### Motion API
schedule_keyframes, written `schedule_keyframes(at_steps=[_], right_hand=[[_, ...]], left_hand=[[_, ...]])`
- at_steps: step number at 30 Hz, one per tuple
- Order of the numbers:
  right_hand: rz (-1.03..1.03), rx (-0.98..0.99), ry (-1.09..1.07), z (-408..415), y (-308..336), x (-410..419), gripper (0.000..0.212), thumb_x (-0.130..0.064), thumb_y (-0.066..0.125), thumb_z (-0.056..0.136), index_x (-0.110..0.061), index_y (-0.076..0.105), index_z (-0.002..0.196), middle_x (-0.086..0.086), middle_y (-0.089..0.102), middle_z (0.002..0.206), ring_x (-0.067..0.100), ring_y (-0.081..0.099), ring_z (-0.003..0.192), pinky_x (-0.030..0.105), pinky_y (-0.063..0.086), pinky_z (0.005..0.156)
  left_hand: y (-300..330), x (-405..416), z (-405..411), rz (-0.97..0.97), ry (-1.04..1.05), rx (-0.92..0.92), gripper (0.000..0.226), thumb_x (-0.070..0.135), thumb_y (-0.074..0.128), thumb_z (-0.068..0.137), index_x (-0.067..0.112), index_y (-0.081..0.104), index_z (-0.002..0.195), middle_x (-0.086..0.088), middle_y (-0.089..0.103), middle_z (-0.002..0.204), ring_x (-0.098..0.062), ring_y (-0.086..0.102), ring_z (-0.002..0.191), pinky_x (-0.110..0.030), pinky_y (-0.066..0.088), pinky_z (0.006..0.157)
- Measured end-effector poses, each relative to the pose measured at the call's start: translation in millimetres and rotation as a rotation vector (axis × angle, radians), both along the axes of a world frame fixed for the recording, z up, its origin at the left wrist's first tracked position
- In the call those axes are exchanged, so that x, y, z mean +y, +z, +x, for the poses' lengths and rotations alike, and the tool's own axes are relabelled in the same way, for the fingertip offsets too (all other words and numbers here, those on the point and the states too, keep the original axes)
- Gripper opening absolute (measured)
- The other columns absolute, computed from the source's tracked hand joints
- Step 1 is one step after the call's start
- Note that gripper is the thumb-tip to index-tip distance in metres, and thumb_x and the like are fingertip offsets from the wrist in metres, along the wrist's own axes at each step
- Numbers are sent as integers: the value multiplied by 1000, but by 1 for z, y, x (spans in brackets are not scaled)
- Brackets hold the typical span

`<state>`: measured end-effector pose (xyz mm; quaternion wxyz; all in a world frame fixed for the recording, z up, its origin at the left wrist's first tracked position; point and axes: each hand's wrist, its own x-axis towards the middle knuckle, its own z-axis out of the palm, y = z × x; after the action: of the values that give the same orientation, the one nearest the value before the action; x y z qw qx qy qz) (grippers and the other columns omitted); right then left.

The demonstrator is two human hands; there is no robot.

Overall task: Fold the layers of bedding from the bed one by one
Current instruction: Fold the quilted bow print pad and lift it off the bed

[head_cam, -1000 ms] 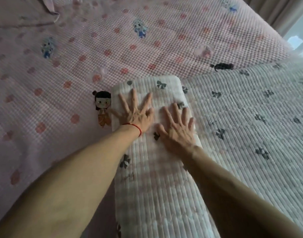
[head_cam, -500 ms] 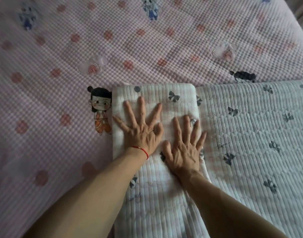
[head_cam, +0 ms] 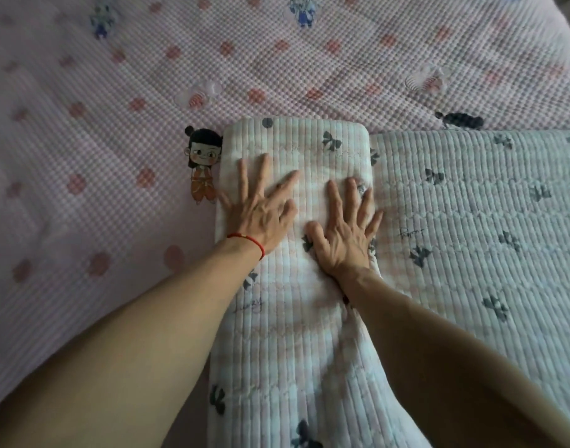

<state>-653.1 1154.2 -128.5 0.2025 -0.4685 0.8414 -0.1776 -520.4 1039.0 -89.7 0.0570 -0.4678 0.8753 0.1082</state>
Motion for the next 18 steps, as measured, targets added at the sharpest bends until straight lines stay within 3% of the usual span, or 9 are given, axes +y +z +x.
schedule_keyframes(at_steps=[3, 6, 7, 9, 11, 13, 16, 18], right_hand=[[10, -46, 151, -17, 6, 11, 86, -76, 18, 88, -40, -11, 160, -2, -29, 167, 35, -34, 149, 64, -22, 116], [45, -30, 298, -31, 13, 41, 77, -74, 20, 98, -42, -20, 157, -2, -34, 164, 34, -31, 150, 62, -14, 121], [56, -52, 331, -32, 16, 57, 78, -74, 20, 99, -43, -23, 156, -2, -36, 163, 32, -31, 150, 60, -13, 122], [77, -106, 370, -28, 22, 89, 82, -77, 20, 95, -44, -25, 154, 0, -37, 162, 30, -31, 150, 54, -15, 122], [98, -163, 379, -25, 25, 121, 85, -78, 20, 92, -43, -25, 155, 0, -35, 163, 26, -31, 151, 47, -18, 120], [87, -209, 371, -26, 34, 142, 84, -75, 23, 96, -39, -21, 157, -1, -31, 164, 21, -27, 152, 42, -15, 122], [95, -349, 350, -32, 45, 165, 80, -64, 29, 103, -29, -11, 161, -5, -22, 165, 11, -20, 153, 34, -10, 124], [93, -498, 300, -34, 56, 175, 76, -58, 34, 105, -24, -1, 163, -5, -10, 169, 9, -9, 155, 38, -1, 128]], left_hand=[[5, 40, 29, 79, 277, 253, 60, 53, 37, 96, 59, 14, 151, 8, -13, 167, -35, -3, 154, -67, 21, 116], [19, 80, 54, 319, 606, 457, 87, 63, 51, 93, 35, 3, 160, -4, 8, 168, -30, 12, 154, -55, 20, 122], [28, 88, 64, 411, 723, 428, 100, 70, 58, 86, 27, 8, 161, -7, 24, 164, -30, 25, 150, -52, 26, 121], [41, 92, 83, 558, 883, 409, 106, 81, 69, 65, 17, 42, 146, -5, 57, 141, -28, 56, 128, -46, 43, 111], [55, 93, 91, 614, 875, 387, 96, 77, 79, 57, 17, 57, 128, -1, 67, 121, -23, 66, 109, -44, 53, 101], [70, 92, 90, 605, 825, 365, 100, 78, 83, 48, 19, 58, 125, -1, 69, 117, -21, 68, 103, -43, 56, 95], [106, 103, 71, 573, 742, 405, 99, 72, 86, 53, 18, 50, 129, 0, 64, 124, -19, 63, 110, -42, 54, 98], [127, 113, 61, 578, 712, 418, 100, 66, 84, 63, 17, 40, 139, 1, 56, 136, -20, 56, 122, -43, 48, 105]])
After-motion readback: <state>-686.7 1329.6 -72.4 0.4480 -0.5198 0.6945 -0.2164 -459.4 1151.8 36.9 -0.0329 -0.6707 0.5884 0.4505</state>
